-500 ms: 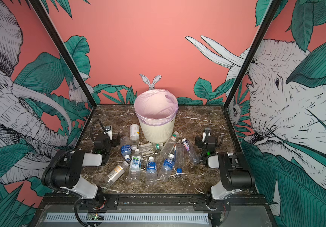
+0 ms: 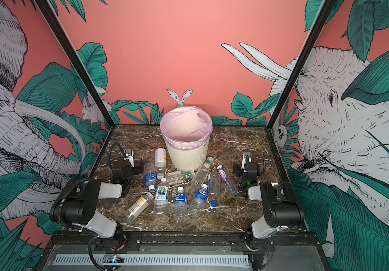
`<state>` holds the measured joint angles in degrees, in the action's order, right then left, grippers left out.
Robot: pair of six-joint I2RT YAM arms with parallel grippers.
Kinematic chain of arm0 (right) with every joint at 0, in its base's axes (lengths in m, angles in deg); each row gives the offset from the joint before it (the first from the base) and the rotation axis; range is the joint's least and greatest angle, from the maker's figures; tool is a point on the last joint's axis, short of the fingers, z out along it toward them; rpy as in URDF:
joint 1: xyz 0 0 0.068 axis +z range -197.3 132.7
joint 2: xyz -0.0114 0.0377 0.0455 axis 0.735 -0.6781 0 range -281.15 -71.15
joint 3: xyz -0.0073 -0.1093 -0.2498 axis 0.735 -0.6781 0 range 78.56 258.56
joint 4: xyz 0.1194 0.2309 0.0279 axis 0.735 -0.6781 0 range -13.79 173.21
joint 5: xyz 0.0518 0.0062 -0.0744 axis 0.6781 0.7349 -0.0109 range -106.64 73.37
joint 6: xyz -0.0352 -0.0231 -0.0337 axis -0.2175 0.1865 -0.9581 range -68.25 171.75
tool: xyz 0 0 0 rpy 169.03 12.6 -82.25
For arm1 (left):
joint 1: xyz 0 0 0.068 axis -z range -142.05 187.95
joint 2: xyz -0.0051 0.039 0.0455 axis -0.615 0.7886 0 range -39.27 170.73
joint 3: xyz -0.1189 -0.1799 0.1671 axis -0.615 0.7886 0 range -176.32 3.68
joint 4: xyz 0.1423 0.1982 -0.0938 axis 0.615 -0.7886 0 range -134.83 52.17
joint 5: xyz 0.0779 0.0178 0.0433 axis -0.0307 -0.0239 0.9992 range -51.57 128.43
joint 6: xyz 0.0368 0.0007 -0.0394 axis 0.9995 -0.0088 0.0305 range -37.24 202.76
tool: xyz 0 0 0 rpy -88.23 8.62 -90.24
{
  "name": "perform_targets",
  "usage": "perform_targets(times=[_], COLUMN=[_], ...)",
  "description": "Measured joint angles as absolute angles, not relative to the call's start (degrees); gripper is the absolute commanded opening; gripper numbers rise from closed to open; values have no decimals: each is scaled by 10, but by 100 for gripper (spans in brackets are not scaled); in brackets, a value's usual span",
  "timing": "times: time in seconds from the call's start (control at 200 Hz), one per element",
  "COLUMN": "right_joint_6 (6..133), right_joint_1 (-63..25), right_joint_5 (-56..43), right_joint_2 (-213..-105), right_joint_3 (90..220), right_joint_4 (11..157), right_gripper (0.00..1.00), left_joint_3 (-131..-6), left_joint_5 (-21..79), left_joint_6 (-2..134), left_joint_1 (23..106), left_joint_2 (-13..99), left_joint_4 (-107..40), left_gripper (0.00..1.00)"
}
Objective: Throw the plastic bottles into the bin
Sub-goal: 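Raise both arms from the rest pose toward the bottle cluster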
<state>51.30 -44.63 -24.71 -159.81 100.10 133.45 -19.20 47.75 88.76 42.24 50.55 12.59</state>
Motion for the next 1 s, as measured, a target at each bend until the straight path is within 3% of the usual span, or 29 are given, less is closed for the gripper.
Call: perform_targets(times=[0.74, 1.0], right_joint_6=[514, 526], right_joint_1=[-447, -447], right_joint_5=[-238, -283], right_joint_2=[-1598, -1552], right_joint_3=[1001, 992], right_joint_4=[1331, 1318], right_gripper=[99, 99], left_joint_3=[-182, -157], left_joint_5=[510, 537], left_joint_6=[878, 868], left_joint_1=[422, 422], left_joint_2=[502, 489], left_joint_4=[138, 164], left_gripper=[100, 100])
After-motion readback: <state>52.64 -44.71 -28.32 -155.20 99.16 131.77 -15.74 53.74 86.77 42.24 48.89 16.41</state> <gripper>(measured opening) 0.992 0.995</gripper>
